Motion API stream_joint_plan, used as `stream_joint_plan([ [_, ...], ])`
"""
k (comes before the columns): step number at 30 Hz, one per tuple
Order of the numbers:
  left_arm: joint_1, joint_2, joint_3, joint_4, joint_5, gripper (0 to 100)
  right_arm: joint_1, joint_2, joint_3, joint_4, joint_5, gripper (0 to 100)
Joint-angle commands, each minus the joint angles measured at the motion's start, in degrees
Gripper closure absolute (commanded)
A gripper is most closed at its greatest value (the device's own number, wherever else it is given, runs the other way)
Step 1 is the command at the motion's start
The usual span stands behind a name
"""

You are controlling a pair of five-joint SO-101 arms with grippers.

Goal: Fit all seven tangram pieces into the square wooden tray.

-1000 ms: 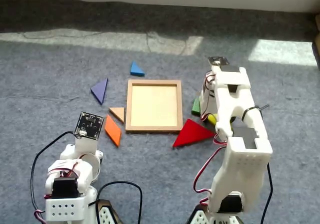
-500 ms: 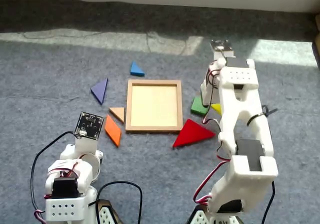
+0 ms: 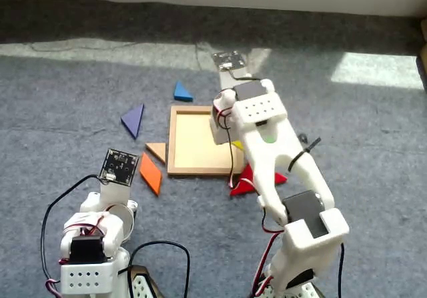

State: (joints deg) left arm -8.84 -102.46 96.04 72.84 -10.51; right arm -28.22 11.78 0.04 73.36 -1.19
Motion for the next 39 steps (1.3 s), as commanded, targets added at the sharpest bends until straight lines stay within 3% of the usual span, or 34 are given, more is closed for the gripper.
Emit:
stream_joint_plan([
  [1,-0.75,-1.8,1.1,-0.88,0.26,100,-3.56,1.45,-5.76,-2.33,-2.11,80.6],
  [11,-0.75,-1.8,1.1,-0.79,0.26,100,-3.65,15.52,-19.65,1.1,-4.04,80.6],
  [20,-0.75,-1.8,1.1,-0.79,0.26,100,-3.65,22.73,-27.74,6.11,-11.69,80.3],
  [24,-0.75,-1.8,1.1,-0.79,0.26,100,-3.47,24.31,-30.29,9.89,-12.92,79.6],
  [29,-0.75,-1.8,1.1,-0.79,0.26,100,-3.74,24.75,-33.1,13.58,-12.92,69.4],
  [39,-0.75,-1.8,1.1,-0.79,0.26,100,-6.29,24.75,-33.27,13.23,-12.84,68.9],
])
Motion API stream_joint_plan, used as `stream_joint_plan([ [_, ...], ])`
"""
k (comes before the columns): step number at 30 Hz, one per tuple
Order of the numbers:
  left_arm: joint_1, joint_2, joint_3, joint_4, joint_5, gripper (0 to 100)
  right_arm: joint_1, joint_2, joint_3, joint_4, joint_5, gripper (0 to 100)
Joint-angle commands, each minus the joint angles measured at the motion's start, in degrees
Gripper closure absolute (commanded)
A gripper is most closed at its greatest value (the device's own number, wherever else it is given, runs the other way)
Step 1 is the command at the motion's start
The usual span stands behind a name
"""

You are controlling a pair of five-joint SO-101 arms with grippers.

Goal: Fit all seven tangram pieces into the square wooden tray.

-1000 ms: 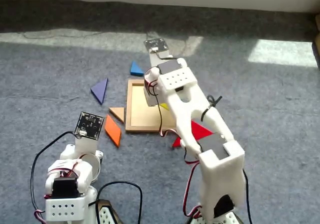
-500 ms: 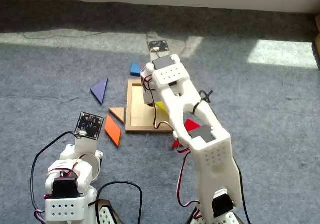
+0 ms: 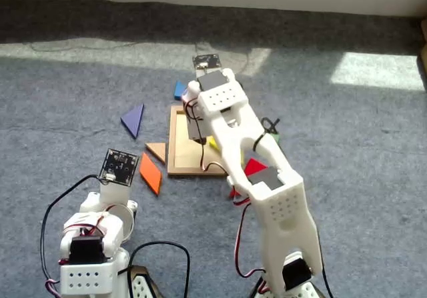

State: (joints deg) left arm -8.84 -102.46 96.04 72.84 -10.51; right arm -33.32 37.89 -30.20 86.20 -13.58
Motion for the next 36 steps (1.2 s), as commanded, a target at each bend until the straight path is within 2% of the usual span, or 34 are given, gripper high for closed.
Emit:
stream_joint_plan([
  [1,-0.75,-1.8,1.1,-0.79,0.26,100,-1.1,-1.54,-3.03,0.48,-0.18,68.9],
  [5,-0.75,-1.8,1.1,-0.79,0.26,100,0.13,-1.36,-2.77,0.48,-0.09,69.7],
  [10,-0.75,-1.8,1.1,-0.79,0.26,100,0.04,-1.27,-2.51,-1.36,-0.09,77.9],
  [20,-0.75,-1.8,1.1,-0.79,0.26,100,-1.19,-1.01,-2.42,-1.63,-0.09,77.9],
  [28,-0.75,-1.8,1.1,-0.79,0.26,100,-3.03,5.76,-4.97,-1.01,-0.09,77.9],
  [36,-0.75,-1.8,1.1,-0.79,0.26,100,-2.68,5.85,-16.31,9.36,0.0,77.9],
])
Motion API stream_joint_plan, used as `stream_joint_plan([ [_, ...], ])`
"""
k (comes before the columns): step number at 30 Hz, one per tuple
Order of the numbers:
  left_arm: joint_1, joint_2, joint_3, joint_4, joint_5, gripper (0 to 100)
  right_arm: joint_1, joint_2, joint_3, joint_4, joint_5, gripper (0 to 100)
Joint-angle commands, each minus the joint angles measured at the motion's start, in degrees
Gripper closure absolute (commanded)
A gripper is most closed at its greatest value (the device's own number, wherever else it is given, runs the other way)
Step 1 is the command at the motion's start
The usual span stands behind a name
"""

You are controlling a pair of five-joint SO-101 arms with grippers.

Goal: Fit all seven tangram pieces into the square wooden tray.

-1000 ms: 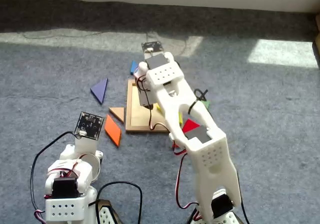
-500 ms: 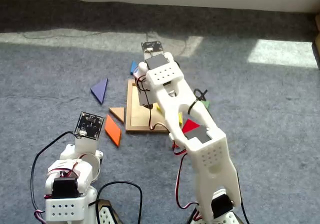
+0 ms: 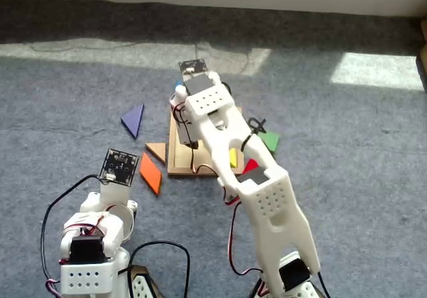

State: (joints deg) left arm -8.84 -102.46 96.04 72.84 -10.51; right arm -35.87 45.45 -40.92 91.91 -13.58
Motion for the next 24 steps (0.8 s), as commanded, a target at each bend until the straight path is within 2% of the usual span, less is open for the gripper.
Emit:
stream_joint_plan([
  [1,-0.75,-1.8,1.1,-0.79,0.26,100,-0.13,-1.71,-6.99,4.7,0.35,77.9],
  [6,-0.75,-1.8,1.1,-0.79,0.26,100,-1.45,-1.27,-12.0,6.02,4.4,78.0],
  [11,-0.75,-1.8,1.1,-0.79,0.26,100,-2.24,2.15,-12.18,2.68,6.77,78.1],
  [17,-0.75,-1.8,1.1,-0.79,0.26,100,3.03,9.19,-12.62,6.2,6.77,78.1],
  [21,-0.75,-1.8,1.1,-0.88,0.26,100,6.81,8.75,-13.85,8.92,6.95,78.1],
  [24,-0.75,-1.8,1.1,-0.88,0.26,100,7.34,5.05,-14.55,9.01,11.16,78.2],
])
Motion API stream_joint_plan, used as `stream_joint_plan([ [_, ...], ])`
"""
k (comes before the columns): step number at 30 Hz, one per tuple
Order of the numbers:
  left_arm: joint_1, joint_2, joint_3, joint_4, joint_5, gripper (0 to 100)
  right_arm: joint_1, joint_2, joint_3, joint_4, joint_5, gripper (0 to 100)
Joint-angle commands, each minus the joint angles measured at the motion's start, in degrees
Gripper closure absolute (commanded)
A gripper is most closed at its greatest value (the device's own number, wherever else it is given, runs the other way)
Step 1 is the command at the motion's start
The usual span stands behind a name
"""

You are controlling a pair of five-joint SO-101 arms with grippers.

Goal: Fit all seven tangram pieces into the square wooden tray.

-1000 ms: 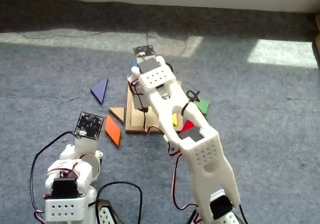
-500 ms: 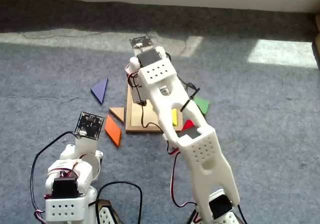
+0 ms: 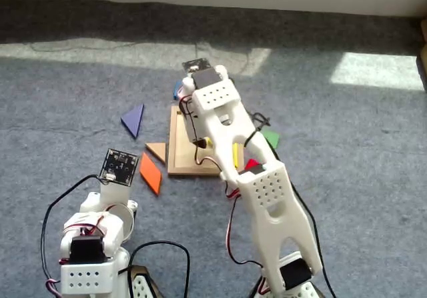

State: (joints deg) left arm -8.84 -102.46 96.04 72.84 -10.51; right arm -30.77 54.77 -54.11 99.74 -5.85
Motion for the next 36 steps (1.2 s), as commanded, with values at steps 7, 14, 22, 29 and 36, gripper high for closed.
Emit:
stream_joint_plan([
  [7,-0.75,-1.8,1.1,-0.88,0.26,100,2.33,-18.86,5.76,1.36,5.01,78.3],
  [14,-0.75,-1.8,1.1,-0.97,0.26,100,2.33,-39.6,30.2,1.01,11.96,78.3],
  [22,-0.75,-1.8,1.1,-0.97,0.26,100,2.95,-60.35,62.02,-7.96,32.44,78.3],
  [29,-0.75,-1.8,1.1,-0.97,0.26,100,7.96,-67.21,82.77,-18.95,59.25,77.8],
  [36,-0.75,-1.8,1.1,-0.97,0.26,100,9.19,-59.38,84.18,-23.78,66.46,63.5],
])
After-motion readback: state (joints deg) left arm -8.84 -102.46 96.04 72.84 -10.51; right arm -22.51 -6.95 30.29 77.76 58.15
